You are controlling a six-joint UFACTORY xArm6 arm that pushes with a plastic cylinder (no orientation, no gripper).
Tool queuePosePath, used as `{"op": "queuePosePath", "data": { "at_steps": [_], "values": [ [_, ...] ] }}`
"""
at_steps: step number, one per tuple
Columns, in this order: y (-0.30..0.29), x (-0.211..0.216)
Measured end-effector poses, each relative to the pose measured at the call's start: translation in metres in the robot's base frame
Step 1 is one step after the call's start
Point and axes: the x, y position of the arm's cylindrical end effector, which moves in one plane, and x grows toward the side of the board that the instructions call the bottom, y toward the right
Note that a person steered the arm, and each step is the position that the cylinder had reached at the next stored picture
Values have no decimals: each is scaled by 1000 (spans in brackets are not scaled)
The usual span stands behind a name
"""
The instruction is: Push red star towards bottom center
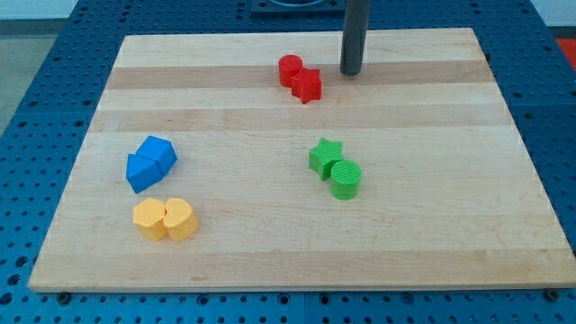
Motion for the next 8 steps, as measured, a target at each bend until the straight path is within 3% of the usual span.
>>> {"op": "queuePosePath", "data": {
  "at_steps": [4, 8],
  "values": [
    [-58, -3],
    [-65, -20]
  ]
}}
